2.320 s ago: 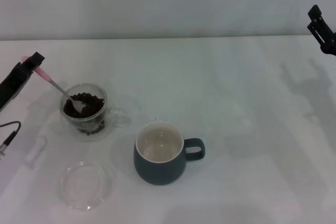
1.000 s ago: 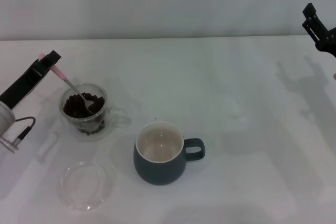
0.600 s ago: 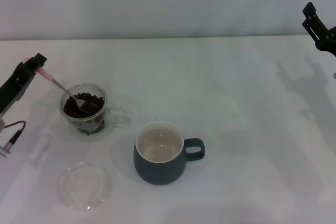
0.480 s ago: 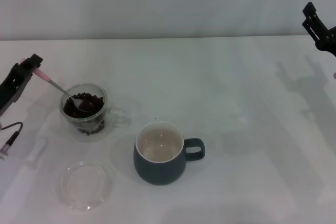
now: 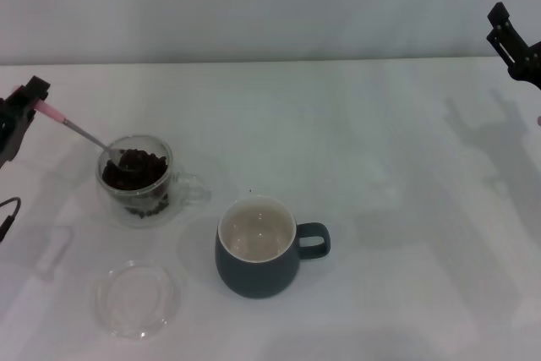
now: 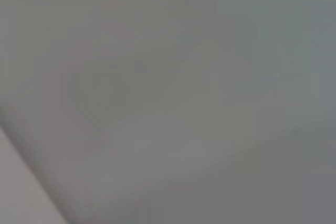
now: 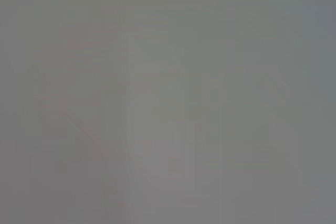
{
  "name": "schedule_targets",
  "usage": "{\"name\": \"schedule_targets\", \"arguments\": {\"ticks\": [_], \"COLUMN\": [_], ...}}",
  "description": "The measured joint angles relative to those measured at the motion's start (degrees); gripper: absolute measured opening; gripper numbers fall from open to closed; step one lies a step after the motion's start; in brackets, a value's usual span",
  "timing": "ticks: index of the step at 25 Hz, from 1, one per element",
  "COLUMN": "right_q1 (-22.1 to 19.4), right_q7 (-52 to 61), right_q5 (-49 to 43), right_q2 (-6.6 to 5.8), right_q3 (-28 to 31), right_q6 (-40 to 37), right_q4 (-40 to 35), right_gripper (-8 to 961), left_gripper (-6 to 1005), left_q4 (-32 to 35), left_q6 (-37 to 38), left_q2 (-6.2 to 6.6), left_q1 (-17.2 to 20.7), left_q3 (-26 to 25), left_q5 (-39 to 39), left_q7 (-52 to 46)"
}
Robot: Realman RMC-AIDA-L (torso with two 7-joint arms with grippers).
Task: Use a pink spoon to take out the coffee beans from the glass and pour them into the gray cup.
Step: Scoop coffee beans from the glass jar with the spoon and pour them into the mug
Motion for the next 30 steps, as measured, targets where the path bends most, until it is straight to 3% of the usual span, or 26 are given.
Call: {"name": "schedule_targets", "arguments": {"ticks": [10, 17, 30], "right_q1": [0.0, 0.2, -0.3], "right_q7": [0.0, 0.0, 0.0], "right_q5": [-0.4, -0.5, -0.6], "right_q2": [0.00, 0.00, 0.17], "right_q3": [-0.1, -0.4, -0.5], "right_q6": [-0.1, 0.0, -0.3], "right_q4": [-0.1, -0.1, -0.1], "right_gripper": [871, 871, 871], "left_gripper": [137, 138, 137], "left_q4": [0.2, -0.1, -1.1], "left_q6": [-7.6, -7.5, -6.8], "left_q2": [0.12, -0.11, -0.26], "left_q1": [-0.8, -3.4, -8.2], "left_q3": [0.6, 1.5, 12.6], "left_q5": [2.7, 5.9, 6.6], "left_q7": [-2.2, -2.7, 0.6]}}
